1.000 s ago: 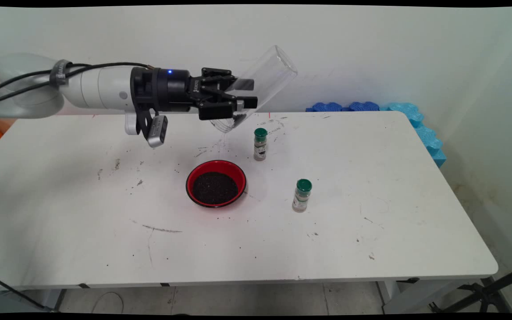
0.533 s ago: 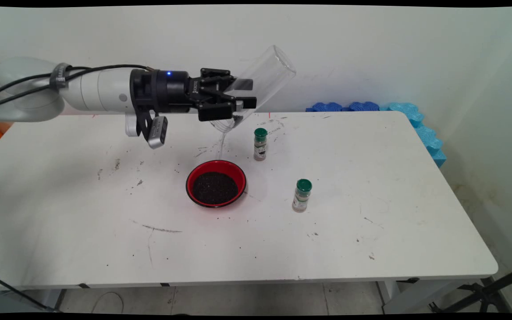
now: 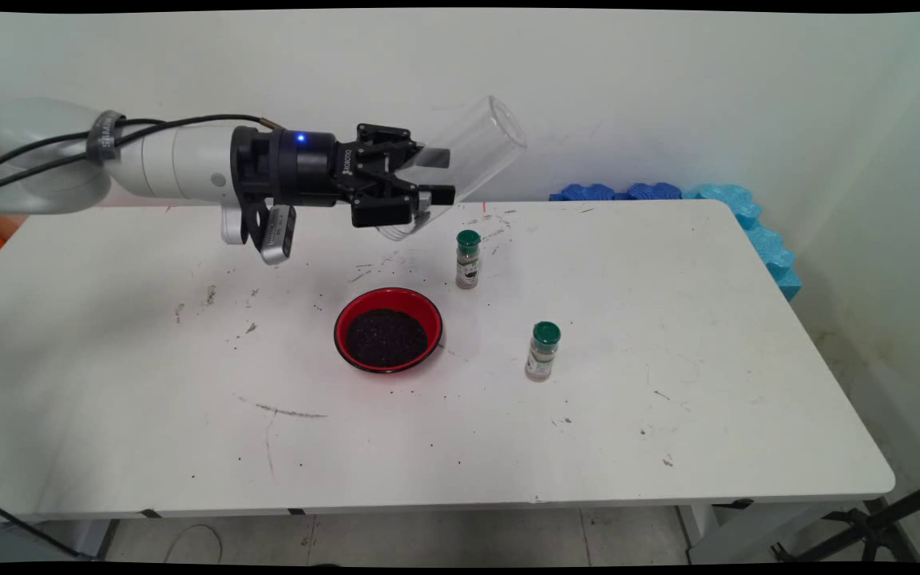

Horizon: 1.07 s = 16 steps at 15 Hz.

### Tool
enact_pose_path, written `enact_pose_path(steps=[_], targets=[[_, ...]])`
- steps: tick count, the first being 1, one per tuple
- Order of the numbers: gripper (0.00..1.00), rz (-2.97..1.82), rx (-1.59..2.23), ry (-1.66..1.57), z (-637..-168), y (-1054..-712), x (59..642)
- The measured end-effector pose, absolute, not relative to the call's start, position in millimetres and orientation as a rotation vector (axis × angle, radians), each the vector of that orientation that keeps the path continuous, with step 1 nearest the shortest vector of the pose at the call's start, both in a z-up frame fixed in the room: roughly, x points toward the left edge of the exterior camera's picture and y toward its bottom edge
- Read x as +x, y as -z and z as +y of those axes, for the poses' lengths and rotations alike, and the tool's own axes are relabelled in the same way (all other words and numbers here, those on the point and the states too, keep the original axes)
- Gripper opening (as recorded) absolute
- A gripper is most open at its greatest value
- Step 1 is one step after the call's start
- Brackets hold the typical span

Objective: Pour the black seasoning powder in the red bowl

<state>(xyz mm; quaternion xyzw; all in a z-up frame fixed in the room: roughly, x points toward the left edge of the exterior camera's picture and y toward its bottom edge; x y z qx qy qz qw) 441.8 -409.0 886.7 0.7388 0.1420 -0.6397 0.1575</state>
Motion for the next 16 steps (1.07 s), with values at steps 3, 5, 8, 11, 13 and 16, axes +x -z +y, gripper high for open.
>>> enact_pose_path(steps=[3,5,8,11,13,16], targets=[[0.00,0.340,2.126,1.784,-410,-890,443],[0.00,0.286,2.135,1.749,-410,-892,444],[0.00,0.161,2.150,1.681,-410,-895,445],[0.00,-0.010,2.155,1.598,-409,-899,445],[0.00,-0.127,2.152,1.538,-408,-903,445],[0.00,-0.285,2.147,1.457,-407,-905,445]])
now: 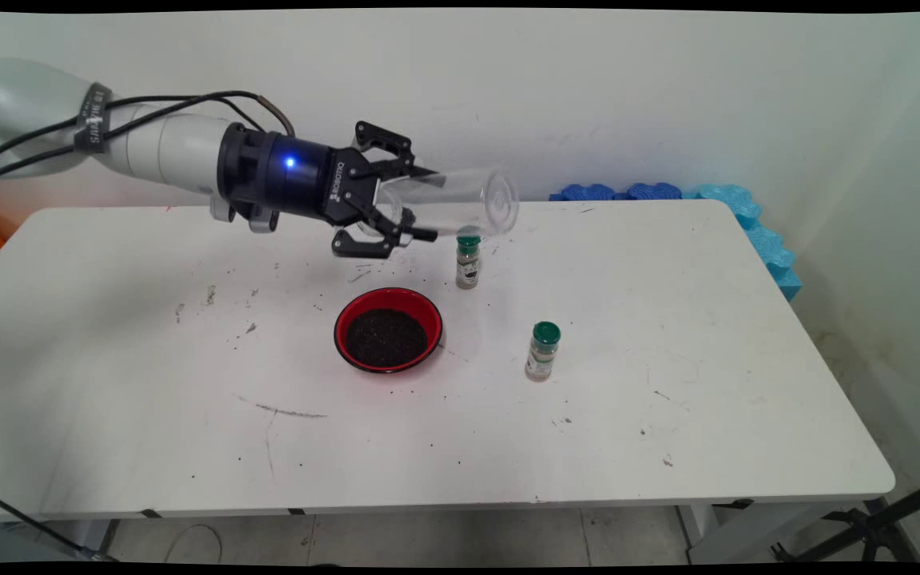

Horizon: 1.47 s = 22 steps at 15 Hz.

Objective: Pour the black seasoning powder in the red bowl

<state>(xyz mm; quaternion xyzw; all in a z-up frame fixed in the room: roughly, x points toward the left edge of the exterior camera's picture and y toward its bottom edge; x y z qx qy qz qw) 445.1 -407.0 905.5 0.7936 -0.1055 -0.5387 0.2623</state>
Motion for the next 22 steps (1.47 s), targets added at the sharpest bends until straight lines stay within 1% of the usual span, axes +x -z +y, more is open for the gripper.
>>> enact_pose_path(steps=[8,16,22], targets=[[0.00,-0.740,2.074,1.197,-411,-917,440],[0.00,-1.200,1.801,0.946,-411,-929,432],[0.00,-1.420,1.615,0.803,-409,-935,427]])
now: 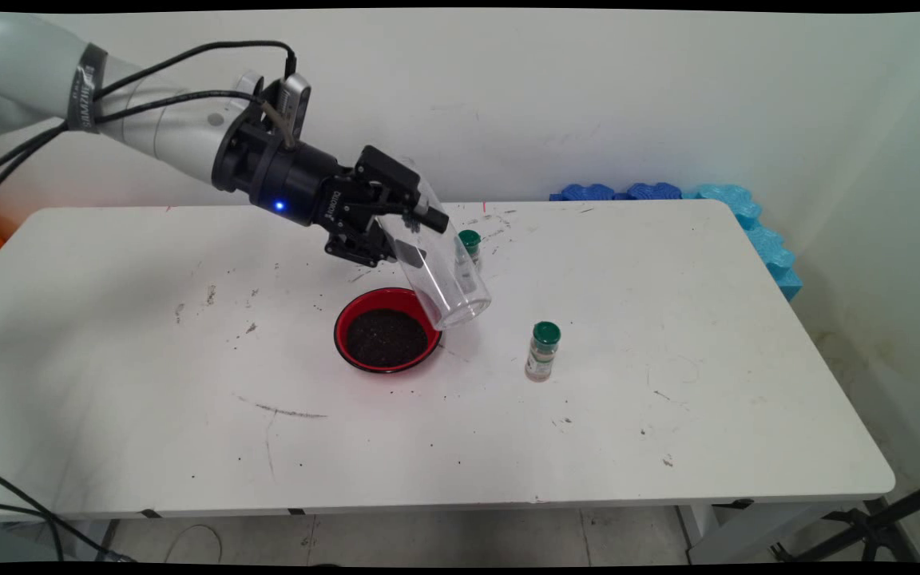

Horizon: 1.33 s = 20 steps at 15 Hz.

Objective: Pour the black seasoning powder in the red bowl

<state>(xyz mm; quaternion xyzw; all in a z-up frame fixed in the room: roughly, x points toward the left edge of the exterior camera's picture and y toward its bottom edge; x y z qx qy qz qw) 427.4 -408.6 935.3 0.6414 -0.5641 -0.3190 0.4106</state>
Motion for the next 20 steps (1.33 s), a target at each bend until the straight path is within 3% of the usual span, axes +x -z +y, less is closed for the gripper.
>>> enact_pose_path(steps=[20], targets=[[0.00,-2.083,0.764,0.166,-387,-959,393]])
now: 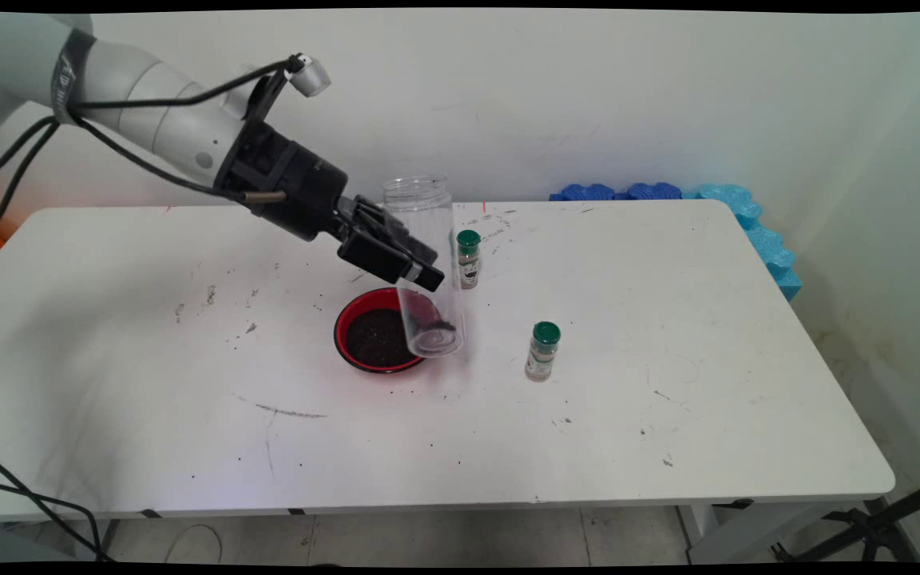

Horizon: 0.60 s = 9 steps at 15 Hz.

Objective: Pour the black seasoning powder in the red bowl, then place the picked object on the table

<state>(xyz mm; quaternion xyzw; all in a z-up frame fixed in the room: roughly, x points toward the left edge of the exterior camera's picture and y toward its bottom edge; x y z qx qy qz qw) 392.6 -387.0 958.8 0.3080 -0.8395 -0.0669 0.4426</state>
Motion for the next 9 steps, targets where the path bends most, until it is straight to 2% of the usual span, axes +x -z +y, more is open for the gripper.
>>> enact_pose_path(steps=[9], targets=[[0.00,-2.167,0.559,-0.053,-376,-955,368]])
